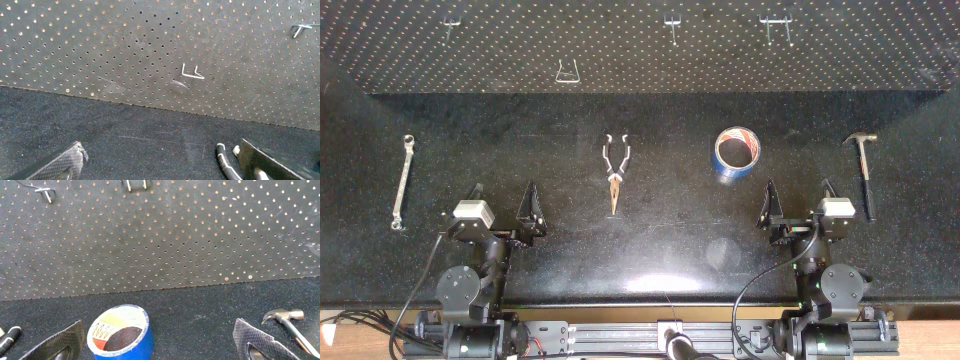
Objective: Place Tools Onto Pegboard
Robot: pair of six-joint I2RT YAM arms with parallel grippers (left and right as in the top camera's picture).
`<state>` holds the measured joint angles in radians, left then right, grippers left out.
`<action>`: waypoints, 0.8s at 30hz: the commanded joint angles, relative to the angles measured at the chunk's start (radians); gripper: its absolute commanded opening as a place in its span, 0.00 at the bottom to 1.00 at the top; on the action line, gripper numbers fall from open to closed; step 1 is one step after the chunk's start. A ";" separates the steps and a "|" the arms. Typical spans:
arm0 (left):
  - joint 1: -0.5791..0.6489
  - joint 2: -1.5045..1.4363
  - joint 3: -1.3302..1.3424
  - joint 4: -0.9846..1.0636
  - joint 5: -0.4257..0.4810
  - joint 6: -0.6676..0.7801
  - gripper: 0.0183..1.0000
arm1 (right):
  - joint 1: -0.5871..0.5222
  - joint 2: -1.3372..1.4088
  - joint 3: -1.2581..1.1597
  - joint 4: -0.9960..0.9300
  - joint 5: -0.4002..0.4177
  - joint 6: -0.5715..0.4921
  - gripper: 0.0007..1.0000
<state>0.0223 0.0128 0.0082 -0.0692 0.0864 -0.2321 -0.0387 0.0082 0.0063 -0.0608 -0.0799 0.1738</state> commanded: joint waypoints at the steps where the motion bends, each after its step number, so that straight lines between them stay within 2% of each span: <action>1: -0.016 -0.010 -0.003 -0.009 -0.112 0.113 0.99 | 0.005 -0.007 -0.002 -0.006 0.006 -0.014 0.98; 8: -0.018 -0.010 -0.003 -0.010 -0.111 0.113 1.00 | 0.005 -0.007 -0.002 -0.006 0.006 -0.014 0.98; 9: -0.018 -0.010 -0.003 -0.010 -0.111 0.113 0.94 | 0.005 -0.007 -0.002 -0.006 0.006 -0.014 0.98; 12: -0.016 0.010 0.014 -0.035 -0.104 0.076 0.94 | 0.005 -0.007 -0.002 -0.006 0.006 -0.014 0.97; 13: 0.003 0.047 0.118 -0.203 -0.104 0.045 0.93 | 0.005 -0.007 -0.002 -0.006 0.006 -0.014 0.98; 14: 0.108 0.182 0.362 -0.500 -0.104 0.023 1.00 | 0.005 -0.007 -0.002 -0.006 0.006 -0.014 0.98; 15: 0.241 0.460 0.663 -0.757 -0.122 0.031 1.00 | 0.005 -0.007 -0.002 -0.006 0.006 -0.014 0.98; 16: 0.314 0.698 0.869 -0.991 -0.188 0.031 0.99 | 0.005 -0.007 -0.002 -0.006 0.006 -0.014 0.98; 17: 0.395 0.929 1.016 -1.079 -0.213 0.172 0.99 | 0.005 -0.007 -0.002 -0.006 0.006 -0.014 0.98; 19: 0.500 1.170 1.126 -1.076 -0.206 0.541 0.99 | 0.005 -0.007 -0.002 -0.006 0.006 -0.014 0.98; 20: 0.594 1.336 1.144 -1.056 -0.206 0.809 0.99 | 0.005 -0.007 -0.002 -0.006 0.006 -0.014 0.98; 21: 0.651 1.439 1.144 -1.012 -0.159 0.949 0.99 | 0.005 -0.007 -0.002 -0.006 0.006 -0.014 0.98; 22: 0.695 1.513 1.144 -0.954 -0.068 1.032 0.99 | 0.005 -0.007 -0.002 -0.006 0.006 -0.014 0.98; 23: 0.755 1.589 1.144 -0.896 0.040 1.099 1.00 | 0.005 -0.007 -0.002 -0.006 0.006 -0.014 0.98; 24: 0.803 1.651 1.144 -0.857 0.085 1.106 1.00 | 0.005 -0.007 -0.002 -0.006 0.006 -0.014 0.98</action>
<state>0.7628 1.5837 1.1442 -0.9638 0.0368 0.7723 -0.0380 0.0082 0.0074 -0.0635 -0.0795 0.1707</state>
